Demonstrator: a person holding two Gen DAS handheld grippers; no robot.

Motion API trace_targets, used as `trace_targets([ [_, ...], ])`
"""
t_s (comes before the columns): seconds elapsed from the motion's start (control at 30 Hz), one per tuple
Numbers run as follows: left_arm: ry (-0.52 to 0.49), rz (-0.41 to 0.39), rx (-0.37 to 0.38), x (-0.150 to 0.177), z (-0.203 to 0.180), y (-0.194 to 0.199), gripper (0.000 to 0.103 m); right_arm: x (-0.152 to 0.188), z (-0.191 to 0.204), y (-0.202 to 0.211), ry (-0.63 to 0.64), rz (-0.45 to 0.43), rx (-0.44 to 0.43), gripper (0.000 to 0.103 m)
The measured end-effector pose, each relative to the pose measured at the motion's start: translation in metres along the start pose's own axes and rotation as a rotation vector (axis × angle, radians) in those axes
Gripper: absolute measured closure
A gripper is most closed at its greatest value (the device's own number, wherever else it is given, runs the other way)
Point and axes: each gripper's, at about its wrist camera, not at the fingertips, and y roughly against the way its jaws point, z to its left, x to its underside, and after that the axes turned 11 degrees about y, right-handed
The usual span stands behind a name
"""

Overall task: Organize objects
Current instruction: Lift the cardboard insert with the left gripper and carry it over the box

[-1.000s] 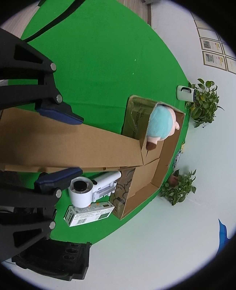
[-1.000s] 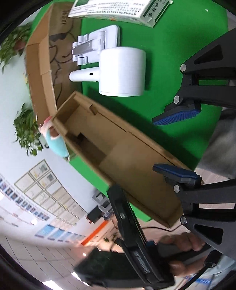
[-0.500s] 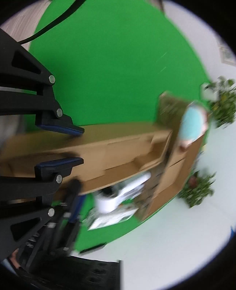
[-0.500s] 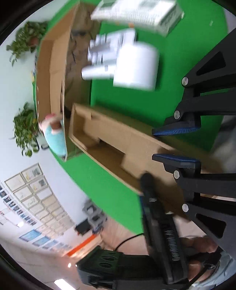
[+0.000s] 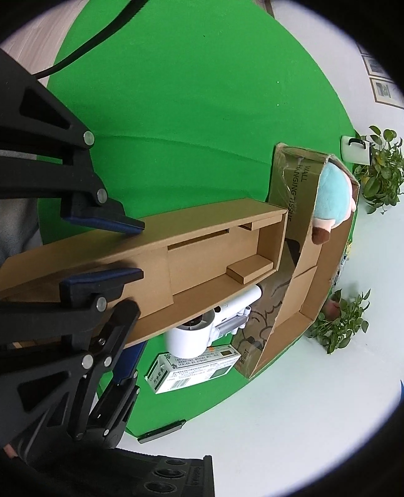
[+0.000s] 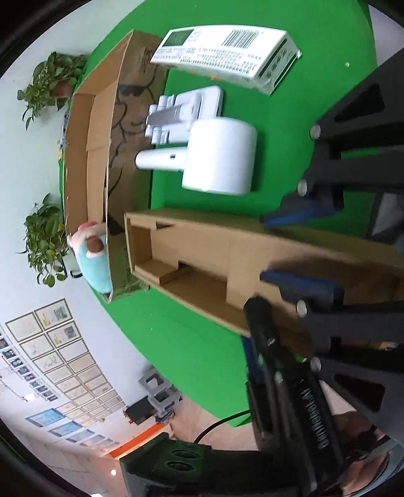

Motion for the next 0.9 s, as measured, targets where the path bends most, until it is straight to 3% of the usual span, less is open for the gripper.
trace_targets([
  [0.33,-0.011,-0.04,-0.028,0.0,-0.008,0.012,0.088,0.003,0.0,0.009,-0.029,-0.037,0.034,0.09],
  [0.57,-0.108,-0.166,-0.022,-0.017,-0.044,0.043,0.089,-0.013,-0.006,0.05,-0.035,-0.203,0.095,0.094],
  [0.9,-0.256,-0.349,0.032,-0.077,-0.113,0.075,0.089,-0.083,-0.037,0.112,0.0,-0.421,0.214,0.095],
])
